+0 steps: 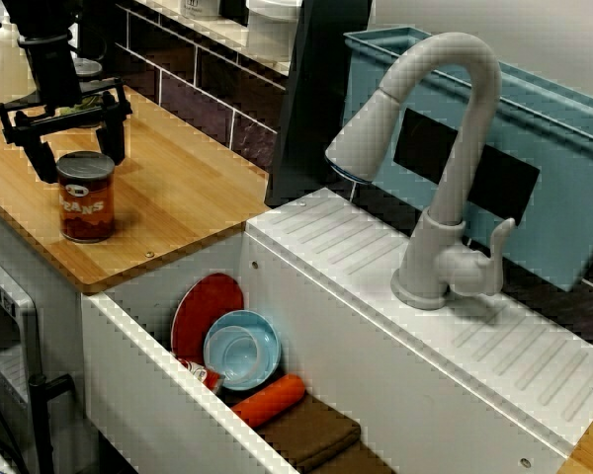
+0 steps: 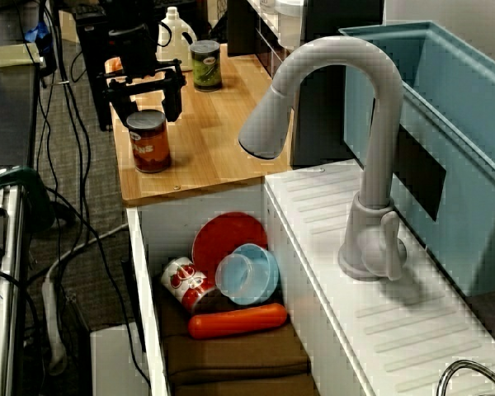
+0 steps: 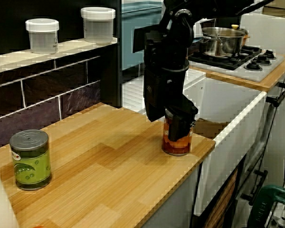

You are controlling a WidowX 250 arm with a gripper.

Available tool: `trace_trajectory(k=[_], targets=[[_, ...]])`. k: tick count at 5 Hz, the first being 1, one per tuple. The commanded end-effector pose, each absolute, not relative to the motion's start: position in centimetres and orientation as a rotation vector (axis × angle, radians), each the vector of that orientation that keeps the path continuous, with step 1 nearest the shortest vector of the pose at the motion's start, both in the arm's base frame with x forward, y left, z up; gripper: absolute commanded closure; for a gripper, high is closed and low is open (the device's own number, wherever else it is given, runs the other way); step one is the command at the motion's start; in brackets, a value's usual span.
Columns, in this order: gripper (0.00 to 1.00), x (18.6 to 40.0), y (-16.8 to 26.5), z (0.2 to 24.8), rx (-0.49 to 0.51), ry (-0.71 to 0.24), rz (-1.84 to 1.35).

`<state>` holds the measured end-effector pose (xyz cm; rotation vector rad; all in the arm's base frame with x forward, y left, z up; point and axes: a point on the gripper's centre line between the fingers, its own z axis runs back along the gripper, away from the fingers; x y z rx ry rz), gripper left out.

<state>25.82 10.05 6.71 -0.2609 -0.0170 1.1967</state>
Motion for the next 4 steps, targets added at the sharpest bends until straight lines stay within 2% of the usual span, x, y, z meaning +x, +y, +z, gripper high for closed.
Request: trace_trajectory(k=[1, 4], targets=[[0.00, 25.9, 7.2, 8.3, -0.264, -0.059, 1.192], [0.00, 25.5, 4.4, 7.5, -0.234, -0.084, 1.205]])
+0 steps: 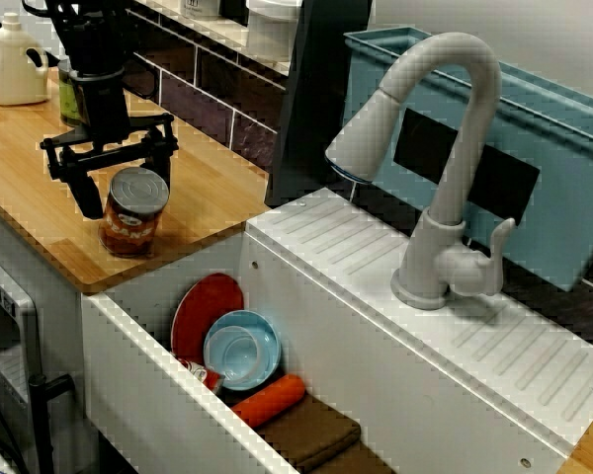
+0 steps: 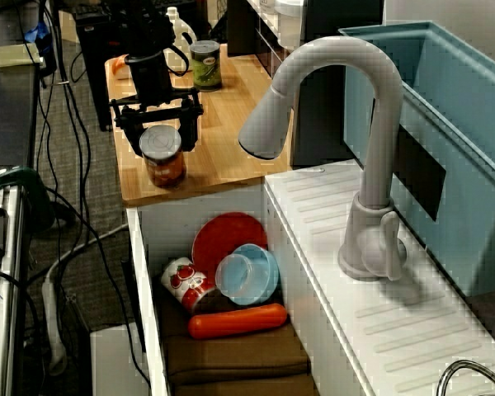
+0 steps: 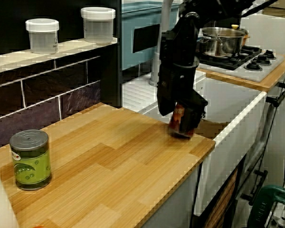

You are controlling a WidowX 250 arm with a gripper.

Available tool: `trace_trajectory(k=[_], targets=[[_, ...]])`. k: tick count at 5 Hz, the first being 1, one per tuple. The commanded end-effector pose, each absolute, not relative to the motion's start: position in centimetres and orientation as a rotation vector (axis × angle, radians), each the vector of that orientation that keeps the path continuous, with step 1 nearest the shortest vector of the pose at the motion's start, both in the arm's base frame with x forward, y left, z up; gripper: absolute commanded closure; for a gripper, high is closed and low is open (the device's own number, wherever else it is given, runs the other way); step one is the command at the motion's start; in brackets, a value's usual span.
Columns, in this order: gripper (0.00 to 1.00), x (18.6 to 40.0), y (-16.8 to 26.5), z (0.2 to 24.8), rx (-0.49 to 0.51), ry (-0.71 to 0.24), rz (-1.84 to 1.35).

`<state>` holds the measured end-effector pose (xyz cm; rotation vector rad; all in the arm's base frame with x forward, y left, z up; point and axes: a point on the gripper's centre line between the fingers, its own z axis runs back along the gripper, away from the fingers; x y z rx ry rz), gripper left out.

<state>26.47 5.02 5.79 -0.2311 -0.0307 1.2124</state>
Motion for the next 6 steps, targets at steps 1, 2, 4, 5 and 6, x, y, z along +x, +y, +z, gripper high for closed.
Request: trace_trajectory(k=[1, 2, 4, 5, 6], targets=[[0.00, 25.4, 4.2, 7.4, -0.230, -0.084, 1.203], [0.00, 25.2, 4.2, 7.5, -0.231, -0.088, 1.199], [0.00, 24.6, 3.9, 7.0, -0.219, -0.091, 1.184], [0.00, 24.6, 4.1, 7.7, -0.230, -0.098, 1.138], [0.00, 24.6, 5.1, 8.6, -0.243, -0.116, 1.095]])
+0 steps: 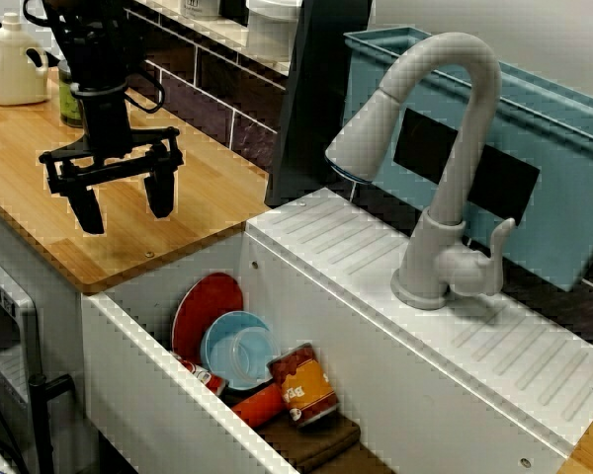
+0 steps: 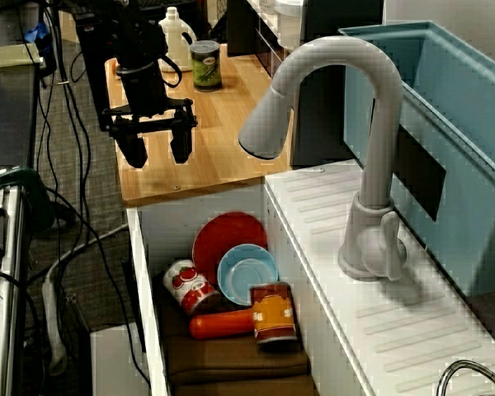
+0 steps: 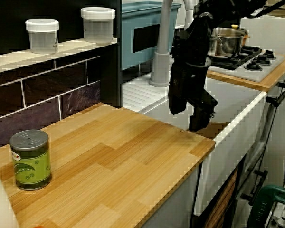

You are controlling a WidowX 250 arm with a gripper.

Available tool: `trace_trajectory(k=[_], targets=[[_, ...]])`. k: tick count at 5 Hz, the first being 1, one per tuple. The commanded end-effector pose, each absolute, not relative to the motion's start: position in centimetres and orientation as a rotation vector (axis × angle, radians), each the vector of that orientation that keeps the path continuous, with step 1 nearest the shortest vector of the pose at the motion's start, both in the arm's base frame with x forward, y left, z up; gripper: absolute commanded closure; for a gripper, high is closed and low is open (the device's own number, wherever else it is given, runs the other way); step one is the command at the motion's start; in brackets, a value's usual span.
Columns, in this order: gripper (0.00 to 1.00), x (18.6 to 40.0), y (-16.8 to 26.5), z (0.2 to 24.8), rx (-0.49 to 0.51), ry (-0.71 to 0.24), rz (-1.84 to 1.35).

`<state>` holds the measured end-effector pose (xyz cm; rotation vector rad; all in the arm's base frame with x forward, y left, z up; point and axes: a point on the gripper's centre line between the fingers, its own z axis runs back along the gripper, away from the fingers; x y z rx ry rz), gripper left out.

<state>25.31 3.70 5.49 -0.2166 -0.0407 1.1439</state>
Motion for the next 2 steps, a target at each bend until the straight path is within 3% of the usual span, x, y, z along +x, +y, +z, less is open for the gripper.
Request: trace_trajectory(k=[1, 2], targets=[[0.00, 24.6, 5.9, 9.5, -0.238, -0.141, 1.035], [0.00, 24.6, 7.4, 10.7, -0.237, -0.159, 0.987]])
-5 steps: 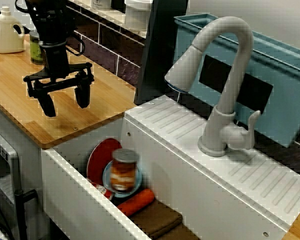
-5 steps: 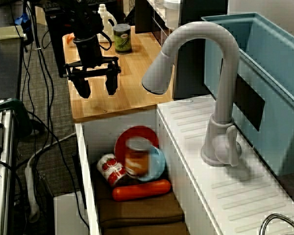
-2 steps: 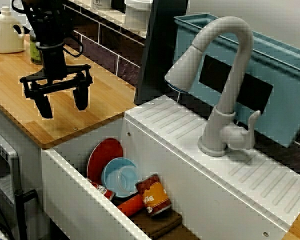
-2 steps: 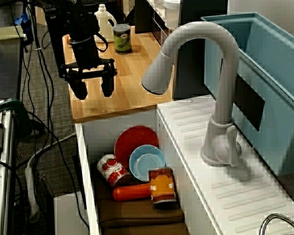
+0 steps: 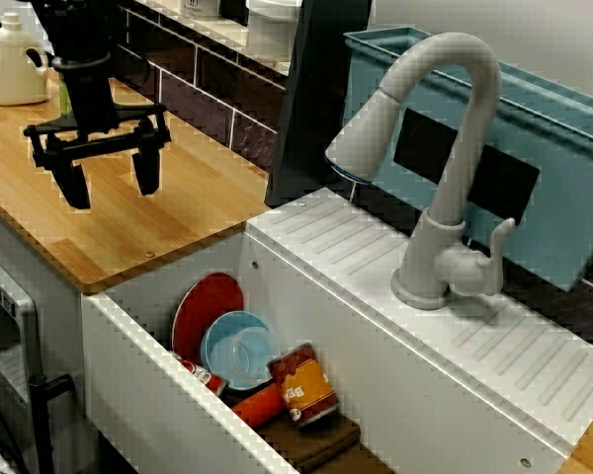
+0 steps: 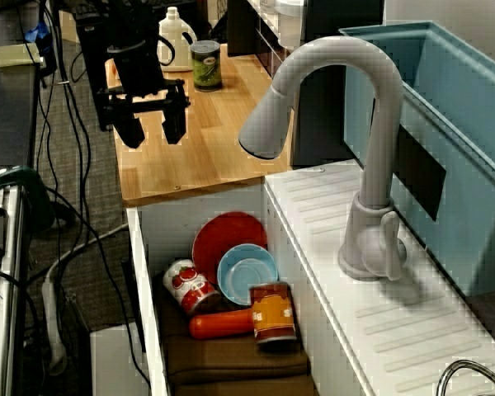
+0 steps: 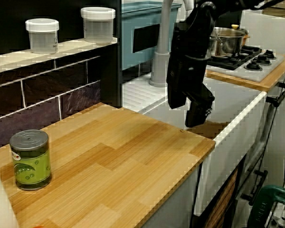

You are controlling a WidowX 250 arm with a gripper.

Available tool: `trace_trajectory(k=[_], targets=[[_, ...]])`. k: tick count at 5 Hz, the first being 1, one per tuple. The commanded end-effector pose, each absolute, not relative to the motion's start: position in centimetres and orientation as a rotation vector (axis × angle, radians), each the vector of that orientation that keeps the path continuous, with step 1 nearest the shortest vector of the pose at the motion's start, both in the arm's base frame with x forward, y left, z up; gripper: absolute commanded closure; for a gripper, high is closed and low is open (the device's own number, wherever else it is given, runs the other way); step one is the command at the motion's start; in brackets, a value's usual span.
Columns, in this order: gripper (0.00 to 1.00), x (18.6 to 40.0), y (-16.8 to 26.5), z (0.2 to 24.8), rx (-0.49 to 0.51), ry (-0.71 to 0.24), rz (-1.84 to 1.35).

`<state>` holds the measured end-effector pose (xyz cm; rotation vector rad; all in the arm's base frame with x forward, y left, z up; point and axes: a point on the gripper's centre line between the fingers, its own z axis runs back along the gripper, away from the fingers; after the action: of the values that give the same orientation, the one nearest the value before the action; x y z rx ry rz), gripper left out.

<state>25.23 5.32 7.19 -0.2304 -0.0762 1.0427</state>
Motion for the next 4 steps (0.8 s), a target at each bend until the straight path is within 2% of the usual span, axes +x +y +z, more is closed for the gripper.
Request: trace_trajectory(k=[1, 2, 4], targets=[[0.00, 24.8, 8.8, 11.6, -0.218, -0.189, 0.956], [0.00, 25.1, 9.8, 11.8, -0.189, -0.240, 0.962], [0.00, 26.5, 12.4, 12.6, -0.060, -0.325, 0.955]])
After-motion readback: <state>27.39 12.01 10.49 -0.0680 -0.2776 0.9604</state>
